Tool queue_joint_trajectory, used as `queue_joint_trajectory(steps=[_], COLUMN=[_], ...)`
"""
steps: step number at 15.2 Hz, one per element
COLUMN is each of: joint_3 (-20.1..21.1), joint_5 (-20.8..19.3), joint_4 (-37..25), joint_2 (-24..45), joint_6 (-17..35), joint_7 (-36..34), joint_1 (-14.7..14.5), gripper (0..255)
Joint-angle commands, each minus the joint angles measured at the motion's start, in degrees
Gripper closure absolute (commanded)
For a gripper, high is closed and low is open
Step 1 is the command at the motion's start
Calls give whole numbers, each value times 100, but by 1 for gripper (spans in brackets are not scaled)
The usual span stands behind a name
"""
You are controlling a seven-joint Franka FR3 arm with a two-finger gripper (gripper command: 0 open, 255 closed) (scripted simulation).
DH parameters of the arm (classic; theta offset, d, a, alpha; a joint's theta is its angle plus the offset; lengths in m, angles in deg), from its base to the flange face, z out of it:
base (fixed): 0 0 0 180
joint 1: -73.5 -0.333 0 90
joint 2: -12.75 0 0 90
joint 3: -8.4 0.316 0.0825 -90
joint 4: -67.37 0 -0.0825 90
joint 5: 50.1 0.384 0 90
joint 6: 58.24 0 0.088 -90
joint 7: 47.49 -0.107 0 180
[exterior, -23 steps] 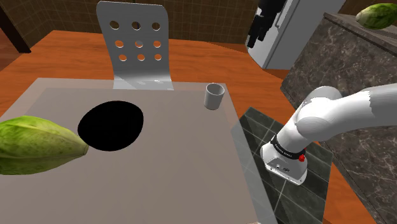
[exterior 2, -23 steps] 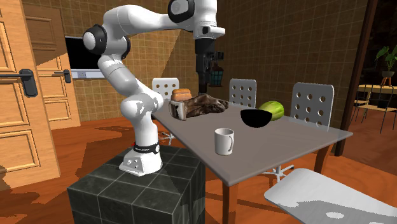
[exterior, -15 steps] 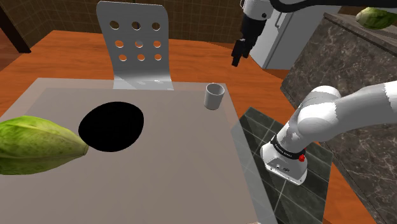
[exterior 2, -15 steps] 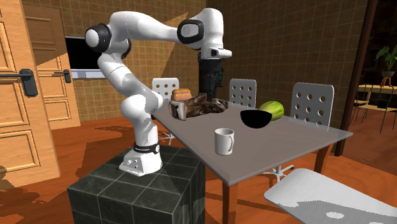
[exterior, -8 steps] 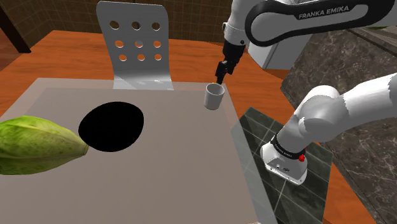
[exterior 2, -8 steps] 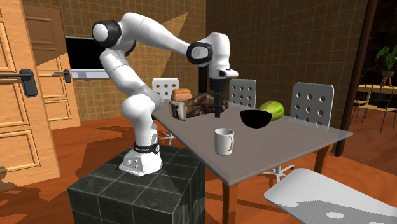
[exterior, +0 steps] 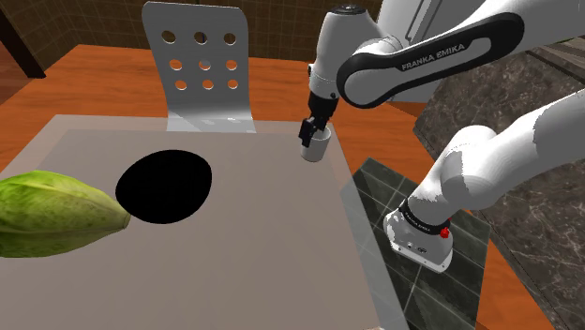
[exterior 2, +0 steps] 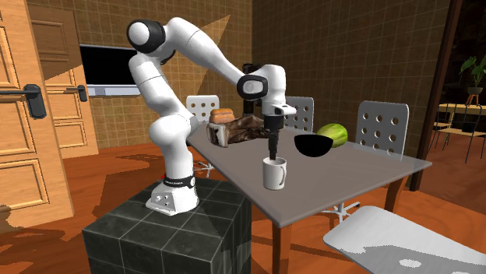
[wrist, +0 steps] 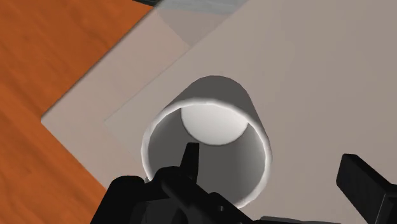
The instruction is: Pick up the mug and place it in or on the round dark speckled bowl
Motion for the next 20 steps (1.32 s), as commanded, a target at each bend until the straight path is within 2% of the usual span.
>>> queue_joint_trajectory(steps=[1, 5, 13, 14, 20], joint_3=[17, 41, 41, 41, 41], joint_5=[-19, -56, -55, -55, -55], joint_4=[51, 220, 220, 220, 220], joint_2=[163, 439, 438, 438, 438], joint_6=[220, 663, 662, 662, 663], joint_7=[-17, -46, -46, -46, -46], joint_1=[16, 46, 45, 45, 45], gripper=[0, 0, 0, 255, 255])
